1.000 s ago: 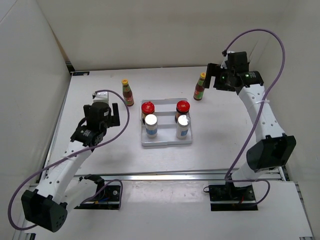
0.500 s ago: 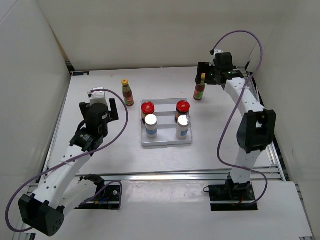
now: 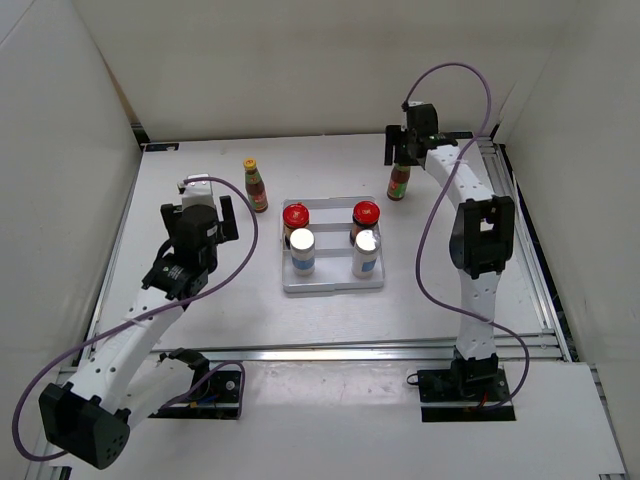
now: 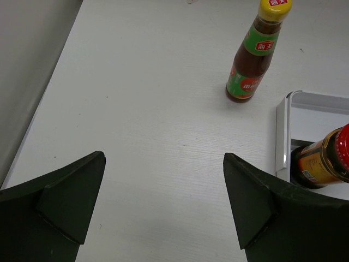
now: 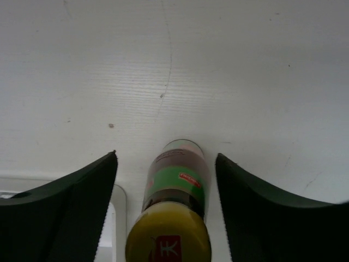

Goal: Organize the condiment bottles

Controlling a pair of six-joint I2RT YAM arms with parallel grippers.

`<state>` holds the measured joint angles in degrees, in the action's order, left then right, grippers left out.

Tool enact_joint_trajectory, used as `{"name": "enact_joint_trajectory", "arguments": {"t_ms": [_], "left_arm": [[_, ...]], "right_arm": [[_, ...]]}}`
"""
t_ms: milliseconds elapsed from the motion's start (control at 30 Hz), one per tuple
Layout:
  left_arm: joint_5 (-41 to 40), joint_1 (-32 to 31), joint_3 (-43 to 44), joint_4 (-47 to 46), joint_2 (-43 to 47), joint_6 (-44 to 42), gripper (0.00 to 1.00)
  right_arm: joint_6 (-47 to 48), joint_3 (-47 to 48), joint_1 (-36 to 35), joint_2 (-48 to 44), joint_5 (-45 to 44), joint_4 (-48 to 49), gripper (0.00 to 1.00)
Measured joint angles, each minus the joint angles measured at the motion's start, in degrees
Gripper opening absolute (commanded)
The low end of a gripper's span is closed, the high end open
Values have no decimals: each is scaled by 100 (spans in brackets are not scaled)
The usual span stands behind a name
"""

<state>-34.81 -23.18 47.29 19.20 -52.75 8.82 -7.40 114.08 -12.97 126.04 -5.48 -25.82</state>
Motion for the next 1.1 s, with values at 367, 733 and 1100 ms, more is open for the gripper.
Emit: {"name": "enact_joint_trajectory", "arguments": {"t_ms": [367, 733, 1100], "left_arm": [[0, 0, 0, 0, -26, 0, 100], [-2, 0, 0, 0, -35, 0, 100], [-4, 2, 0, 2, -131, 0, 100]], "right_arm": [[7, 111, 9, 4, -400, -116, 4], [-70, 122, -122, -153, -984, -520, 0], [61, 122, -903, -1202, -636, -793, 0]]}}
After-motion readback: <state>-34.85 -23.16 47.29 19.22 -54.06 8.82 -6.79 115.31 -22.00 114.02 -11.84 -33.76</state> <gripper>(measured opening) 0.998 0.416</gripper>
